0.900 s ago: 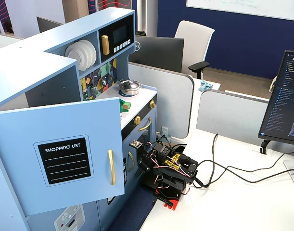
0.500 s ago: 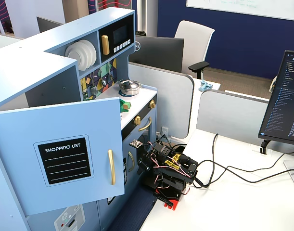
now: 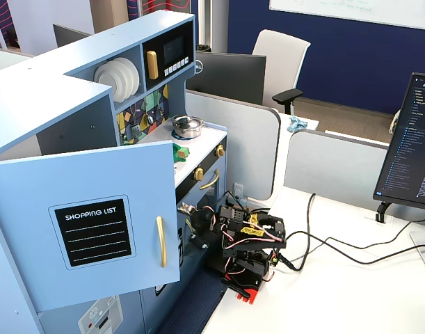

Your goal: Pick up the green pineapple from the left cabinet and place it in the green recipient

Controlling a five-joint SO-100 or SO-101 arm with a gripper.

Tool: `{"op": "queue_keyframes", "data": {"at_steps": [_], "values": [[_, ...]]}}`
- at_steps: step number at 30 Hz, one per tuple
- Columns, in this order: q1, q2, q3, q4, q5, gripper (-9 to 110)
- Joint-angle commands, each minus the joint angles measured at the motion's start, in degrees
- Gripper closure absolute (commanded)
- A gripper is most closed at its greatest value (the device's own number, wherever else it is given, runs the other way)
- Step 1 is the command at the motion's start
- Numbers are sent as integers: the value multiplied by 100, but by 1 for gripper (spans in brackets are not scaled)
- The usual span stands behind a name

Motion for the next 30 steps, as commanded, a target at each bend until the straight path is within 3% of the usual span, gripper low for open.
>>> {"op": "queue_keyframes", "data": {"at_steps": [1,6,13,30], "values": [[-861,-571,-1028,-2118,-246,92],[-1468,-1424,-1731,-4526,-378,75],[-1547,-2312,-2364,-5555,-439,60],[-1582,-4069,-3182,-7102,-2232,61]]}}
